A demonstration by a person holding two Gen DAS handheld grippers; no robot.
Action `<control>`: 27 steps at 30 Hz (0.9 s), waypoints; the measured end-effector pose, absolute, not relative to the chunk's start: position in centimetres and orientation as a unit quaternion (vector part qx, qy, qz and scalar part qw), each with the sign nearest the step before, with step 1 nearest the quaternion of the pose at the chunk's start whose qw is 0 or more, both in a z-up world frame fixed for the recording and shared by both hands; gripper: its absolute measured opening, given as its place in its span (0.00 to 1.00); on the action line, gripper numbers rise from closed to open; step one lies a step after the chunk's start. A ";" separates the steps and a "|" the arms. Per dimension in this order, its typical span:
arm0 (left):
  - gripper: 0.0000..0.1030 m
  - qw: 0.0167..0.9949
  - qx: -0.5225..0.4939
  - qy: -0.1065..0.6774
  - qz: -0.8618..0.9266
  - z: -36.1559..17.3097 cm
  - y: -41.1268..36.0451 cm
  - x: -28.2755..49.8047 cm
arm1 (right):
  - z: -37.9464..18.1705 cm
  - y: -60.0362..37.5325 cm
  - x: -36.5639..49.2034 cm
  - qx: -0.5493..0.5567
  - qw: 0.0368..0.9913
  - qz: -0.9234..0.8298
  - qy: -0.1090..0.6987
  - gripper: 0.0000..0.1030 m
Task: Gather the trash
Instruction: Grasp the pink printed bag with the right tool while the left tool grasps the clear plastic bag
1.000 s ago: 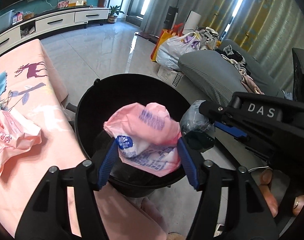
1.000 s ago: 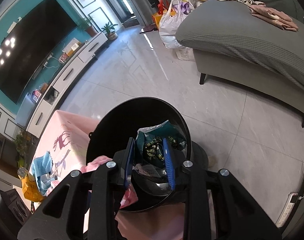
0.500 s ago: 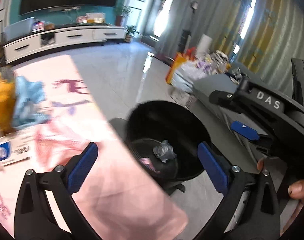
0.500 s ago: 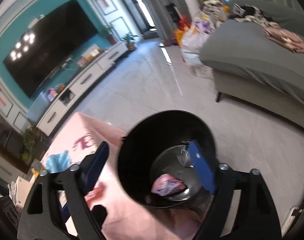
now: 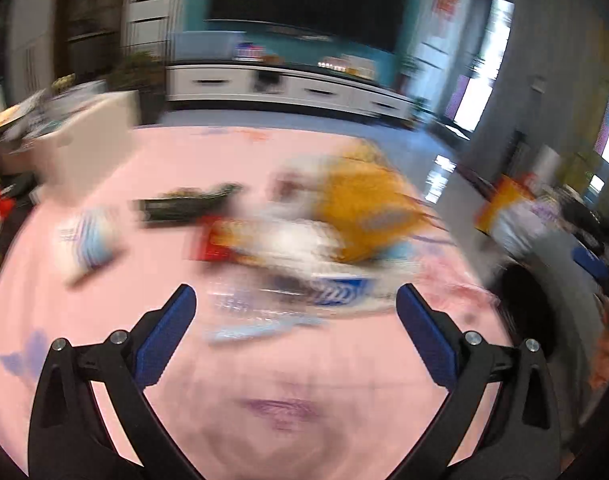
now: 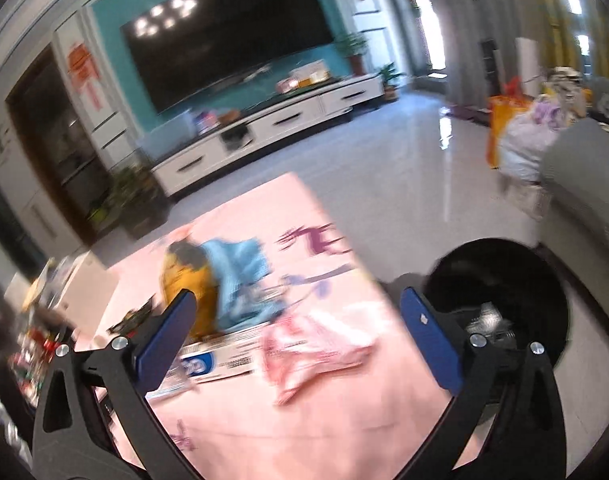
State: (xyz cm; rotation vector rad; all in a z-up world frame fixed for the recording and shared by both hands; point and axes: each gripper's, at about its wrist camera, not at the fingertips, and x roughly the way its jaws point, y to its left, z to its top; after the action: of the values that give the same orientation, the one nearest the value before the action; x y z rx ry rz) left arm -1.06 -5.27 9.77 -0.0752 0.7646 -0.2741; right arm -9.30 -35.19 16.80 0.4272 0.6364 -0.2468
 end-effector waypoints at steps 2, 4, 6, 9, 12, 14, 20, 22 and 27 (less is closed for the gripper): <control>0.97 0.923 -0.063 0.369 -0.086 9.4 -1.5 0.5 | 15.7 -33.8 -7.8 0.206 0.915 -0.103 0.330 0.97; 0.97 0.923 -0.095 0.371 -0.048 8.9 2.2 2.0 | 14.4 -32.6 -6.2 0.203 0.908 -0.095 0.353 0.97; 0.97 0.915 -0.116 0.386 -0.026 8.2 4.8 3.2 | 13.1 -31.9 -5.0 0.196 0.900 -0.102 0.375 0.97; 0.97 0.896 -0.178 0.406 -0.018 7.2 7.5 4.3 | 11.0 -30.9 -3.6 0.179 0.888 -0.127 0.403 0.97; 0.97 0.875 -0.218 0.426 -0.067 6.2 7.4 4.6 | 9.3 -31.1 -2.6 0.162 0.878 -0.156 0.422 0.97; 0.97 0.869 -0.218 0.435 -0.096 5.8 5.8 4.7 | 8.4 -31.4 -2.2 0.156 0.872 -0.170 0.431 0.97; 0.97 0.860 -0.173 0.453 -0.162 3.9 0.2 5.2 | 6.4 -31.7 -1.2 0.159 0.860 -0.174 0.452 0.97; 0.97 0.858 -0.168 0.454 -0.172 3.3 -0.9 5.5 | 6.1 -31.2 -0.8 0.148 0.861 -0.168 0.456 0.97; 0.76 0.840 -0.197 0.470 -0.187 1.9 -1.8 6.0 | 5.2 -29.7 -0.2 0.094 0.858 -0.173 0.474 0.81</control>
State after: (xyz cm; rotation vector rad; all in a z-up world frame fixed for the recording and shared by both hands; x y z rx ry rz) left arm 5.96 -1.82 1.85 -0.4160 0.9932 -0.3963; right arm -0.17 -29.65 5.23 0.1970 0.9961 -0.3637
